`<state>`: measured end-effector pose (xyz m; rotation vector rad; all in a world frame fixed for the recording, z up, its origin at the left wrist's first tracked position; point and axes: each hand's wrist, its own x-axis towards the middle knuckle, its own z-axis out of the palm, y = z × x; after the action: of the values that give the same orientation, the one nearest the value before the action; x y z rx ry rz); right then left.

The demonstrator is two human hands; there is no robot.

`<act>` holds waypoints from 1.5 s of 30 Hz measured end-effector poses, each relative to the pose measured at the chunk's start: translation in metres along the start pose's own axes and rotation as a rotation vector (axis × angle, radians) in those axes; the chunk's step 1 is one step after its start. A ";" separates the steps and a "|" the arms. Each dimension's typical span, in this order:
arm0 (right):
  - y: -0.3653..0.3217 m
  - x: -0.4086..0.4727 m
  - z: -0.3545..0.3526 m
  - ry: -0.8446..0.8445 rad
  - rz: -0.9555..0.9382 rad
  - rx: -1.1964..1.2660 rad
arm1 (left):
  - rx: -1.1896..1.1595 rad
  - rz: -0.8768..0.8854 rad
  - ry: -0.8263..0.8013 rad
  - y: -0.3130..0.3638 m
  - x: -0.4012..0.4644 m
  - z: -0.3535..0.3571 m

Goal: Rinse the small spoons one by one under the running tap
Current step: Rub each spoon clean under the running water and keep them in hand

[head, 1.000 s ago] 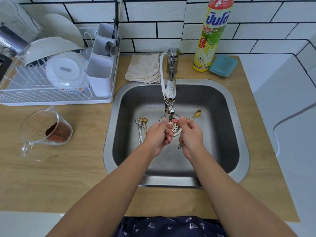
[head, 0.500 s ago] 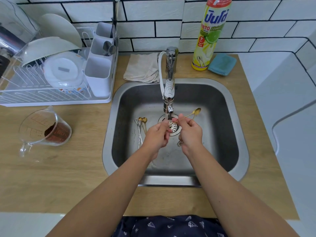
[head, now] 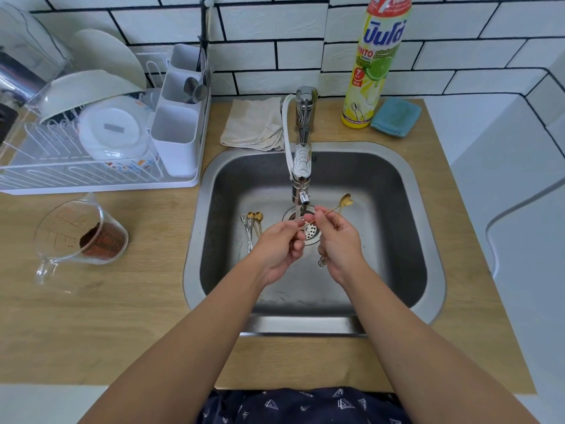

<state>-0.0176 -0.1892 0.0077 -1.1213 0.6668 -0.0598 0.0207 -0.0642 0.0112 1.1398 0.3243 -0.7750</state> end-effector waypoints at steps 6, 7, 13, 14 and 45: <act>0.000 0.004 -0.002 0.092 0.017 -0.018 | 0.155 0.084 -0.107 -0.001 -0.006 -0.001; 0.000 0.004 -0.001 0.109 0.019 -0.016 | 0.313 0.145 -0.061 -0.002 -0.007 -0.002; 0.002 0.005 0.009 0.130 0.018 -0.051 | 0.618 0.277 0.156 -0.006 -0.006 -0.007; 0.002 0.005 0.010 0.134 0.020 -0.048 | 0.524 0.245 0.157 -0.004 -0.006 -0.007; 0.003 0.008 0.011 0.102 0.016 0.047 | 0.725 0.422 0.137 -0.010 -0.008 -0.016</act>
<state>-0.0062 -0.1815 0.0045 -1.0726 0.7613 -0.1191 0.0103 -0.0484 0.0031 1.8726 -0.1082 -0.4374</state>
